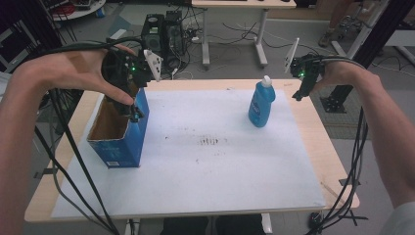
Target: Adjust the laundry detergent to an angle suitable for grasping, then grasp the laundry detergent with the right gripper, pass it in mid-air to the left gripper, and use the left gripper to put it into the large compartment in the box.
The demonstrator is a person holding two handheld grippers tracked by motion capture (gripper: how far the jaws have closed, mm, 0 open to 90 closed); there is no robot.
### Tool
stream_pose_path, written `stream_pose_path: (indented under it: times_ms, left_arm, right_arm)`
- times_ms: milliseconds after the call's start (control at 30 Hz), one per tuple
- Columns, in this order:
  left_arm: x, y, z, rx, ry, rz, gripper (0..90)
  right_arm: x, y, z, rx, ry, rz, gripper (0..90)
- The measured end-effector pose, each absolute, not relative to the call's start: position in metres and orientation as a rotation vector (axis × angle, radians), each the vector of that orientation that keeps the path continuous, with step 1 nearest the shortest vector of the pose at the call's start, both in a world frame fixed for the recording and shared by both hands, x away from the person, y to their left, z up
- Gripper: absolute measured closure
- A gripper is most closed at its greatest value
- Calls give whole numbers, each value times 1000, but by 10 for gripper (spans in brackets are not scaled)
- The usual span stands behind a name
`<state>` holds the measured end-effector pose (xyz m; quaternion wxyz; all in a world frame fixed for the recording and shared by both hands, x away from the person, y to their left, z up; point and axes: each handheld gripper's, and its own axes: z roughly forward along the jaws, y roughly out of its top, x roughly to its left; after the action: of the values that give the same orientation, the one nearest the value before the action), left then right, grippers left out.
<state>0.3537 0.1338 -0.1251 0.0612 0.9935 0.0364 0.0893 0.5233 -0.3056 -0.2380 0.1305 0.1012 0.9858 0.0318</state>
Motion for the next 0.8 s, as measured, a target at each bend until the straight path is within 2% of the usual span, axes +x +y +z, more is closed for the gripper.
stream_pose_path:
  times_ms: [400, 800]
  left_arm:
    - [352, 128, -133, 3018, 83, 256, 133]
    - [352, 129, -140, 3008, 139, 262, 133]
  right_arm:
    - [522, -310, -238, 312, 2853, 114, 132]
    - [513, -312, -235, 305, 2855, 140, 132]
